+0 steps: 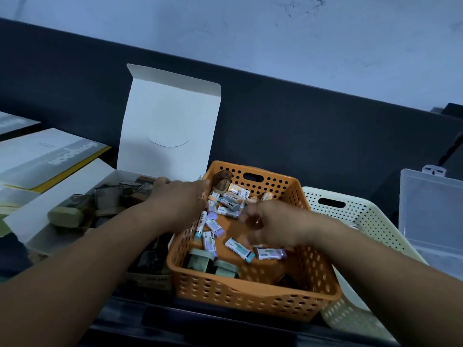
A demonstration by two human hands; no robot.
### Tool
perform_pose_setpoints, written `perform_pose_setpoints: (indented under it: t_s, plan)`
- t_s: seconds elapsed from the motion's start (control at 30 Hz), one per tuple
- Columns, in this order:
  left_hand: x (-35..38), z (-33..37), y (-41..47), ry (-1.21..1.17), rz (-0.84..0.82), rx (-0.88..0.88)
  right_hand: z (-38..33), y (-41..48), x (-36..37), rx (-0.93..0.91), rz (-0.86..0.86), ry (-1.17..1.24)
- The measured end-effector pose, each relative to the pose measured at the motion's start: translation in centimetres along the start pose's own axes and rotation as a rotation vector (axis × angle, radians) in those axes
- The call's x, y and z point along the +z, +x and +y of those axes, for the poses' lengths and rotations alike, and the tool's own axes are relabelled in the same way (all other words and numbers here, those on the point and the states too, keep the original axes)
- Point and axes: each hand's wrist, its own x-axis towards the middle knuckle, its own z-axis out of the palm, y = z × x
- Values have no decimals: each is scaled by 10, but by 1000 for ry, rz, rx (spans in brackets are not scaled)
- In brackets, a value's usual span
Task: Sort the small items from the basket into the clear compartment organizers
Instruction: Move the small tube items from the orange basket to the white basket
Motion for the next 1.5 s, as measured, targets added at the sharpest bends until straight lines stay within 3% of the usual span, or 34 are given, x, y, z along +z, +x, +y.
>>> perform_pose_setpoints:
  t_s: [0.17, 0.3, 0.5, 0.67, 0.83, 0.97, 1.13, 1.23, 1.4, 1.5]
  plan:
    - [3, -3, 5, -3, 1, 2, -4, 7, 15, 62, -143, -376]
    - [4, -3, 6, -10, 6, 7, 9, 7, 10, 38, -156, -299]
    - [3, -2, 6, -8, 9, 4, -2, 13, 3, -13, 44, 110]
    - [3, -1, 5, -6, 15, 1, -11, 19, 22, 7, -117, -207]
    - [4, -1, 6, -2, 19, 3, -3, 19, 22, -8, -106, -127]
    - [3, 0, 5, 14, 10, 0, 7, 6, 2, -22, -19, 171]
    - [-1, 4, 2, 28, 2, -13, 39, -34, -42, 11, 272, 449]
    - [-1, 5, 1, 31, -5, -18, 76, -46, -53, 139, 375, 414]
    - [-2, 5, 1, 47, -11, -12, 115, -45, -45, 438, 377, 284]
    - [-2, 5, 0, 33, -2, -13, 107, -35, -42, 393, 482, 120]
